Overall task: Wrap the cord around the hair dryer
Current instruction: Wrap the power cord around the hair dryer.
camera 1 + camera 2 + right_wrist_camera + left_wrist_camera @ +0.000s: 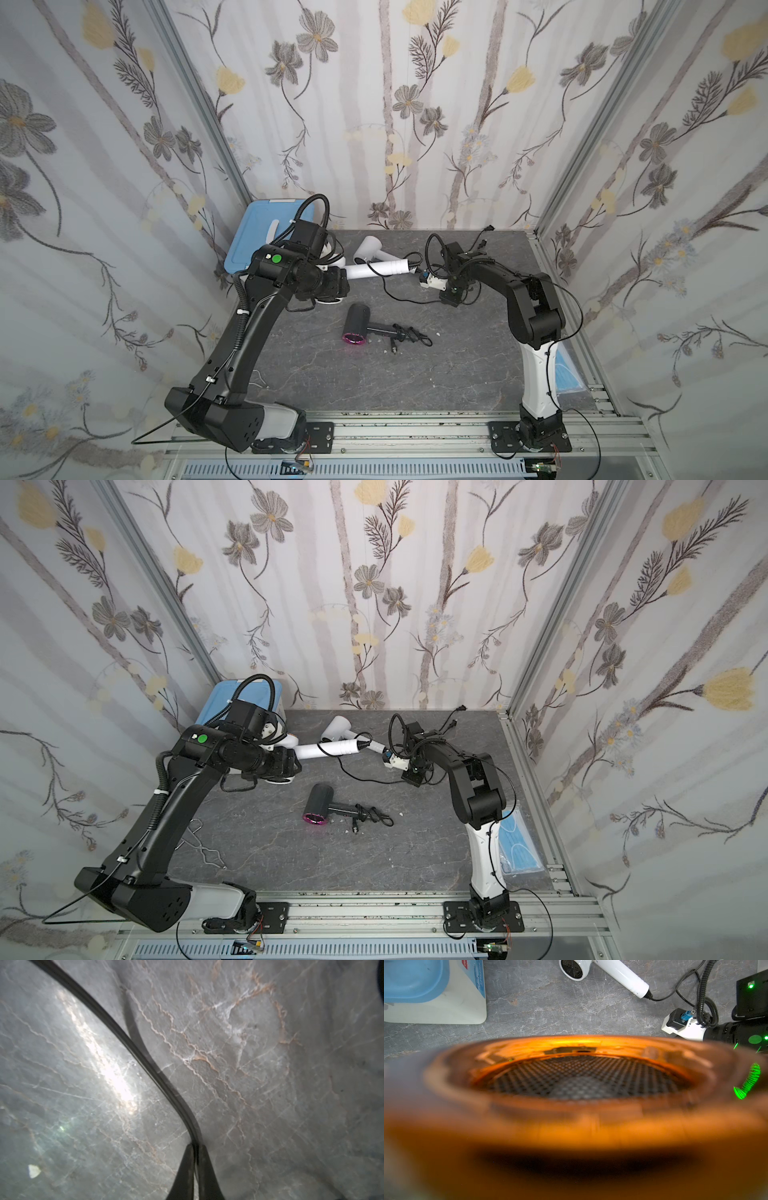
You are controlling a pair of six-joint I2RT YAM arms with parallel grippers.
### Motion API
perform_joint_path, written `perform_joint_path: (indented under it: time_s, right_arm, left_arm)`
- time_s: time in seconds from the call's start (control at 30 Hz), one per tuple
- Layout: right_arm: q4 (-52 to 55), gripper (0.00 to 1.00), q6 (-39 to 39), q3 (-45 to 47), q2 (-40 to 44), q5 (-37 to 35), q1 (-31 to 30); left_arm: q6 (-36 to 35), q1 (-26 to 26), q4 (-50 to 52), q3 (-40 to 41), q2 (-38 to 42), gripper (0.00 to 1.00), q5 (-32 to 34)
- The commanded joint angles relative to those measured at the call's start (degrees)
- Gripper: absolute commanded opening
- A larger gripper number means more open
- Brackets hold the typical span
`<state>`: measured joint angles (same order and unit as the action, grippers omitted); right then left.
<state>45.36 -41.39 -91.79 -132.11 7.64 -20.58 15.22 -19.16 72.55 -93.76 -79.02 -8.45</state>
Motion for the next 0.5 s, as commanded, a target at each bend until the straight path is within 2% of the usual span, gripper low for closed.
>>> perform_joint_path:
  time_s: [0.0,0.1,0.27,0.47]
  right_arm:
    - [2.3,0.05,7.8,2.2,1.1,5.4,-0.1]
    - [-0.9,0.0,13.0,4.8,4.3,10.0,0.1]
    - [-8.1,0.0,20.6,10.2,10.9,17.7,0.7]
    - [-15.5,0.0,26.6,19.2,18.4,21.4,0.8]
  left_arm:
    - [0.0,0.2,-3.7,-0.4,-0.6,0.0,-0.8]
    - [0.8,0.3,-5.6,-0.5,-1.3,0.0,-1.0]
    - [4.3,0.9,-10.0,-0.1,-2.2,0.0,1.6]
    - [10.7,1.2,-18.4,1.9,-3.3,0.0,5.3]
